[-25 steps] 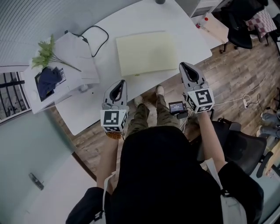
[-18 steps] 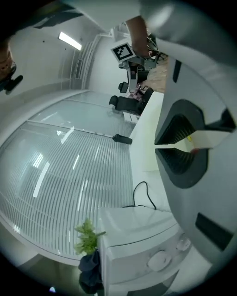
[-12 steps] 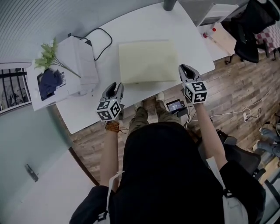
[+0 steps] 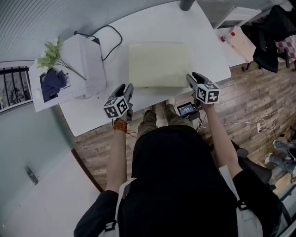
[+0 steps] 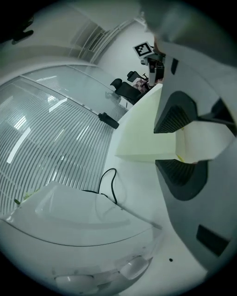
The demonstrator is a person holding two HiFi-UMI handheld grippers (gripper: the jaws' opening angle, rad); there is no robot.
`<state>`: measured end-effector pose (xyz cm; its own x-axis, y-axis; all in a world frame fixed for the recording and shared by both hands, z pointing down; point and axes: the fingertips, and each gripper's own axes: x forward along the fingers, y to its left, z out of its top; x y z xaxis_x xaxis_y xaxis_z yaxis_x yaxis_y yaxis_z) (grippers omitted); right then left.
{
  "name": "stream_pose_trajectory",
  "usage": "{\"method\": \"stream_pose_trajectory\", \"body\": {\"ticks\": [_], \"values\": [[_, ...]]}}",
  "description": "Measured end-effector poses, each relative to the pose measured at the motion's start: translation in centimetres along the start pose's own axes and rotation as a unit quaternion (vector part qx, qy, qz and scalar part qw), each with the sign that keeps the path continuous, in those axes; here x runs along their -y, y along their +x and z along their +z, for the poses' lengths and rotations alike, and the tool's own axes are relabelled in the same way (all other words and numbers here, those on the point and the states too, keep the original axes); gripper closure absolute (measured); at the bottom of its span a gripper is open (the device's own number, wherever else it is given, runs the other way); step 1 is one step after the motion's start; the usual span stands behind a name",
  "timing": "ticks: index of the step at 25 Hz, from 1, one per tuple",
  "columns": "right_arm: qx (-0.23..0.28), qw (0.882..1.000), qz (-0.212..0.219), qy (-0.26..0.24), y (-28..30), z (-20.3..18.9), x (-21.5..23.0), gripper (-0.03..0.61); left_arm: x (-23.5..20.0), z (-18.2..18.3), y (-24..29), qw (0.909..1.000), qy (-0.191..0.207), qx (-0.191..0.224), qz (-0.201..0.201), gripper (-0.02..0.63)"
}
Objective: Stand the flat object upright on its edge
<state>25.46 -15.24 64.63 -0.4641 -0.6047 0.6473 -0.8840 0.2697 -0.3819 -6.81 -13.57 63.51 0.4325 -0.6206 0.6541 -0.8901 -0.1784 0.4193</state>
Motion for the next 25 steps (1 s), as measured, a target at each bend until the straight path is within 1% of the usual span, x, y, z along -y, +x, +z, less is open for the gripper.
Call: {"method": "stream_pose_trajectory", "body": {"ticks": [7,12,15,19,22,25], "values": [[-0.014,1.0,0.01,0.024,1.0,-1.2,-0.2,0.448,-0.3,-0.5,1.2,0.9991,-0.024,-0.018,-0.028,0.436],[-0.017,0.999,0.01,0.047,1.6,-1.8,0.4,0.448,0.1,-1.0,2.3,0.9981,-0.019,-0.037,-0.046,0.436],[-0.027,0.998,0.014,0.062,1.7,-2.6,0.5,0.448,0.2,-1.6,2.4,0.9977,-0.018,-0.049,-0.043,0.436],[-0.034,0.998,0.012,0.055,2.0,-2.9,0.6,0.448,0.1,-1.7,2.9,0.9969,-0.007,-0.059,-0.052,0.436],[-0.031,0.997,0.018,0.07,2.4,-3.2,0.6,0.448,-0.3,-2.0,3.2,0.9958,-0.014,-0.068,-0.06,0.436],[-0.028,0.996,0.021,0.078,2.8,-3.2,0.4,0.448,-0.6,-2.3,3.4,0.9949,-0.003,-0.082,-0.059,0.436]]}}
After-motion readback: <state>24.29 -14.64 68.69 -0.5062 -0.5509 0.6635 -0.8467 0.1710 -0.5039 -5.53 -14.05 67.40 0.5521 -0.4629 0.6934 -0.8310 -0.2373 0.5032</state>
